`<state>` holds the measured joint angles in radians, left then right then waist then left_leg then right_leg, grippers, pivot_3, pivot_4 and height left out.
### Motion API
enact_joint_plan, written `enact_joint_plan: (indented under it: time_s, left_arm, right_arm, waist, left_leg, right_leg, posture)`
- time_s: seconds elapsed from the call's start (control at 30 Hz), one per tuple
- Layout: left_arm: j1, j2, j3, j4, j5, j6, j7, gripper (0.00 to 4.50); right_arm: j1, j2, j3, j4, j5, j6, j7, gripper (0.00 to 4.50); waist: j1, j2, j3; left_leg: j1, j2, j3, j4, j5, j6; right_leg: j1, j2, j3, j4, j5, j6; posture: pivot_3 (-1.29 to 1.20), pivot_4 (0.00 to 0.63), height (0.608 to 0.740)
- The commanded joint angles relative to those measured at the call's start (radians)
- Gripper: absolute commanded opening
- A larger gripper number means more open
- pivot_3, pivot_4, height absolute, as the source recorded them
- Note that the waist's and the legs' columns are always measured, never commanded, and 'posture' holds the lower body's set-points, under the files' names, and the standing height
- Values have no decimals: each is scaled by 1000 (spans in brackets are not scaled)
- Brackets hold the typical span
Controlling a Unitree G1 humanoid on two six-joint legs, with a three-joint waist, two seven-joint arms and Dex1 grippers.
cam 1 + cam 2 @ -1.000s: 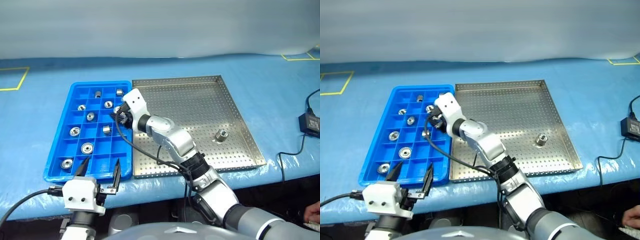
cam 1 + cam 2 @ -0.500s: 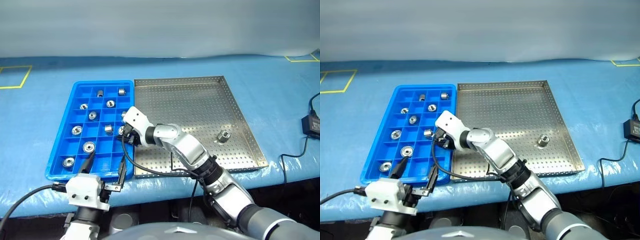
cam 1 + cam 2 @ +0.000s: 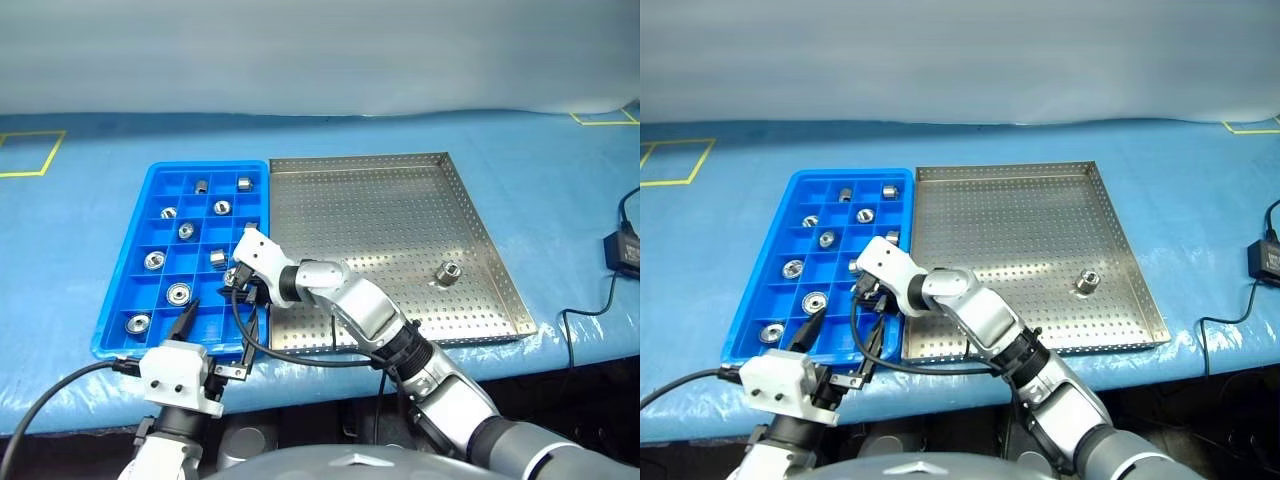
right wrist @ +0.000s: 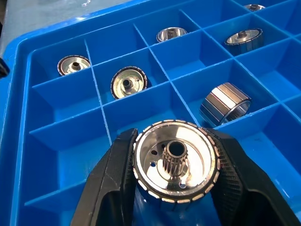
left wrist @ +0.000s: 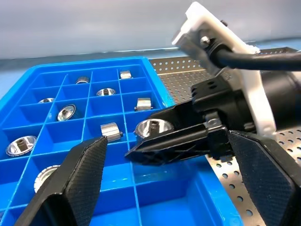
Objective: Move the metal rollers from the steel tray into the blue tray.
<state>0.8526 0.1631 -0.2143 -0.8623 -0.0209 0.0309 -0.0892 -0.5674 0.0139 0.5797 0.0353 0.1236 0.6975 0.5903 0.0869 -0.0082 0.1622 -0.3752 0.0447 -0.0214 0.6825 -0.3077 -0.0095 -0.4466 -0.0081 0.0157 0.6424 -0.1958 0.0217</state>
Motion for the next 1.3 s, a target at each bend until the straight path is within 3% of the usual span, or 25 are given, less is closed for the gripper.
enact_joint_plan:
  time_s: [0.03,0.07,0.33,0.37,0.53,0.73,1.0,1.3]
  left_arm:
    - [2,4,-2,-1,-9,-5,-6,4500]
    - [1,3,-5,1,-8,-4,-5,4500]
    - [-16,5,-13,8,-12,8,-13,4500]
    - [-18,7,-12,7,-14,9,-16,4500]
    - [-68,20,-2,8,-39,41,-45,4500]
    - [-164,45,-13,39,-79,100,-92,4500]
    - [-301,74,-33,83,-125,177,-156,4500]
    - [-414,109,-108,129,-115,236,-207,4500]
  right_arm:
    - [15,4,-4,31,-13,-10,-5,1727]
    - [18,0,-8,47,-22,-15,-15,1727]
    - [33,-5,-85,16,-15,-12,-63,4383]
    - [37,-1,-99,4,-7,-9,-69,4479]
    - [57,95,-373,-86,110,51,-215,4479]
    - [66,105,-588,-104,53,-21,-485,4479]
    - [164,69,-655,-185,-92,-81,-727,4479]
    - [296,33,-687,-323,-129,-8,-782,4479]
  waist:
    - [-1,0,0]
    - [-1,0,0]
    - [6,3,-2]
    - [7,2,-2]
    - [6,2,-2]
    - [-39,3,-2]
    - [-103,3,-2]
    - [-147,5,-2]
  left_leg:
    - [0,0,0,0,0,0]
    - [1,0,0,0,0,0]
    - [3,0,0,1,0,0]
    - [3,-1,-1,1,0,0]
    - [0,-1,-1,2,0,0]
    - [-1,-1,-1,1,0,0]
    - [-1,-1,1,0,0,0]
    - [2,-1,3,1,0,0]
  right_leg:
    - [0,0,0,0,0,0]
    - [1,0,0,0,0,0]
    - [2,0,0,2,0,0]
    - [2,0,0,2,0,0]
    - [1,0,1,1,0,0]
    - [0,0,1,0,1,1]
    - [0,1,4,1,1,1]
    - [1,2,7,2,2,2]
  posture:
    - [315,150,740]
    - [315,150,740]
    - [287,150,740]
    - [275,150,740]
    - [222,150,740]
    - [115,150,740]
    - [3,150,740]
    - [-85,150,740]
